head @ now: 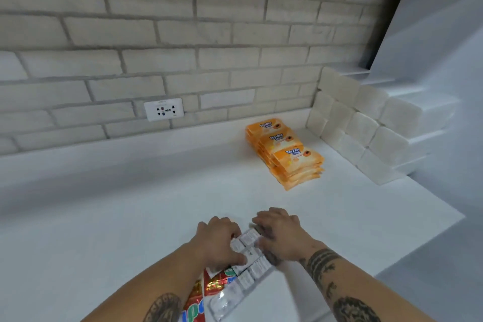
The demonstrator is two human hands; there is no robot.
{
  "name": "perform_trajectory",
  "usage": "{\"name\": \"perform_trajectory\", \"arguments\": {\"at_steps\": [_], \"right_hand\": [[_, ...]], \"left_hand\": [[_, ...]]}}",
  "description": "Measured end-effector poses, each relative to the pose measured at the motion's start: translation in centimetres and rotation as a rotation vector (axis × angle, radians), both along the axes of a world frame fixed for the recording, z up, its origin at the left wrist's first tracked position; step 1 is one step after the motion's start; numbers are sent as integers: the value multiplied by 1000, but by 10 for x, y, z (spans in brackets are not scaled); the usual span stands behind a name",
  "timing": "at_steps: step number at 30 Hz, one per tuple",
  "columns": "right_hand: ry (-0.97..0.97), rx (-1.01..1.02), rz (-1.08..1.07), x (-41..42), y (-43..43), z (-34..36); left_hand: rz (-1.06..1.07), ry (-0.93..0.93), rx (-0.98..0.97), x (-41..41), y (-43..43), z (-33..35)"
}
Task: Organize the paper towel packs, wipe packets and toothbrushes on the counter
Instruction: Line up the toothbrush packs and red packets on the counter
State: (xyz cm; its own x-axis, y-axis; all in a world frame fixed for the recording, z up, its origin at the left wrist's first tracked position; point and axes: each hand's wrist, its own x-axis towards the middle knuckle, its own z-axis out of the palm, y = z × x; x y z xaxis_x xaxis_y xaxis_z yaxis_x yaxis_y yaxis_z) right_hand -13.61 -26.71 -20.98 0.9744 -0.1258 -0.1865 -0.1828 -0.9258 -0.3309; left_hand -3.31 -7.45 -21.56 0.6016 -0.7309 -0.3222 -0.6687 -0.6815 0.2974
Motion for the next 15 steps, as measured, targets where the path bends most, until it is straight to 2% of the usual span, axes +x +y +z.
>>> {"name": "perform_trajectory", "arguments": {"at_steps": [2, 10, 12, 15], "right_hand": [[53, -59, 68, 0, 18, -12], [-71, -129, -29, 11, 77, 3], [-122, -130, -58, 14, 79, 11], [-248, -22, -135, 21, 78, 32]], "left_hand": [[38, -37, -31, -5, 14, -1], [111, -184, -164, 4, 63, 14], [123, -119, -232, 14, 73, 25], [165, 108, -371, 29, 89, 49]]}}
